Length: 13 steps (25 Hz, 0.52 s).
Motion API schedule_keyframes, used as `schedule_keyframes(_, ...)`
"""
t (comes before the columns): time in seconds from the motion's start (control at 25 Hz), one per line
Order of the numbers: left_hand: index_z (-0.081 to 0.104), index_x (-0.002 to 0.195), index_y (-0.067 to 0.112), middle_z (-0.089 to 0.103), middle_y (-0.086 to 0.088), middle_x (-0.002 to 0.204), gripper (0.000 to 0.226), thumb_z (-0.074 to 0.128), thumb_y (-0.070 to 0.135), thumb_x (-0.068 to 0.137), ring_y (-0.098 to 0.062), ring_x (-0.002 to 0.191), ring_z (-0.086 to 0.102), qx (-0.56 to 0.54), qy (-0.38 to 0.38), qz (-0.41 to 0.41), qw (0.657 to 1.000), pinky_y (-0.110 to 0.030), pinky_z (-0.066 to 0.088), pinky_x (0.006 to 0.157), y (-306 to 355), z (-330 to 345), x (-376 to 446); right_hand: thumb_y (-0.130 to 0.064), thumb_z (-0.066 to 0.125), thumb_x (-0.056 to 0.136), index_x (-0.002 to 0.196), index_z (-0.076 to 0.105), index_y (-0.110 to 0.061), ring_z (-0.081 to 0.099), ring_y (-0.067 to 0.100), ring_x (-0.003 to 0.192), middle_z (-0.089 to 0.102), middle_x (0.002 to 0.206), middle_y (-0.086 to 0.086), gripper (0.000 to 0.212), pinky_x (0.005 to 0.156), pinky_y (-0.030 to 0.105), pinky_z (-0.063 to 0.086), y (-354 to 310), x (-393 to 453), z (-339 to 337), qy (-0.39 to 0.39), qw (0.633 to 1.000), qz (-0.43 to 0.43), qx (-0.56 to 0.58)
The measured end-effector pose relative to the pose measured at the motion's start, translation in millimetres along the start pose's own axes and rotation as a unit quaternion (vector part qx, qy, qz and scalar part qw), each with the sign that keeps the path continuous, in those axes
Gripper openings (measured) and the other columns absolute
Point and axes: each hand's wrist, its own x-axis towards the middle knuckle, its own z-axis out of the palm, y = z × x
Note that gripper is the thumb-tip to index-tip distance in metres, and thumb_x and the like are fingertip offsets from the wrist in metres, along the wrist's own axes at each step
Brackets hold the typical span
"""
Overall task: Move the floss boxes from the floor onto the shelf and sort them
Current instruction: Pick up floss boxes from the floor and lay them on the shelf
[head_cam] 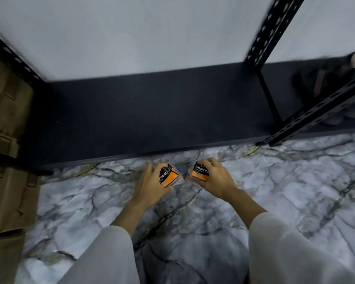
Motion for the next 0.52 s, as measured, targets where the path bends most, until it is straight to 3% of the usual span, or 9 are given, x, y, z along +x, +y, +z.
schedule_keyframes(0.32, 0.039, 0.131, 0.029, 0.040, -0.004, 0.124, 0.068, 0.078, 0.027, 0.075, -0.025, 0.113, 0.047, 0.012, -0.008, -0.010, 1.000, -0.040, 0.050, 0.084, -8, 23, 11, -0.041, 0.069, 0.081, 0.135, 0.040, -0.023, 0.046, 0.025, 0.119, 0.042, 0.133, 0.003, 0.065, 0.099, 0.041, 0.039, 7, 14, 11, -0.009, 0.999, 0.008, -0.031)
schedule_keyframes(0.52, 0.052, 0.123, 0.025, 0.045, -0.003, 0.123, 0.044, 0.067, 0.031, 0.082, -0.024, 0.114, 0.050, 0.019, -0.032, -0.010, 0.999, -0.042, 0.047, 0.091, 4, -7, 7, -0.043, 0.064, 0.084, 0.139, 0.038, -0.020, 0.043, 0.026, 0.125, 0.039, 0.139, 0.004, 0.064, 0.104, 0.042, 0.036, -10, 5, -14, -0.082, 0.995, 0.034, -0.051)
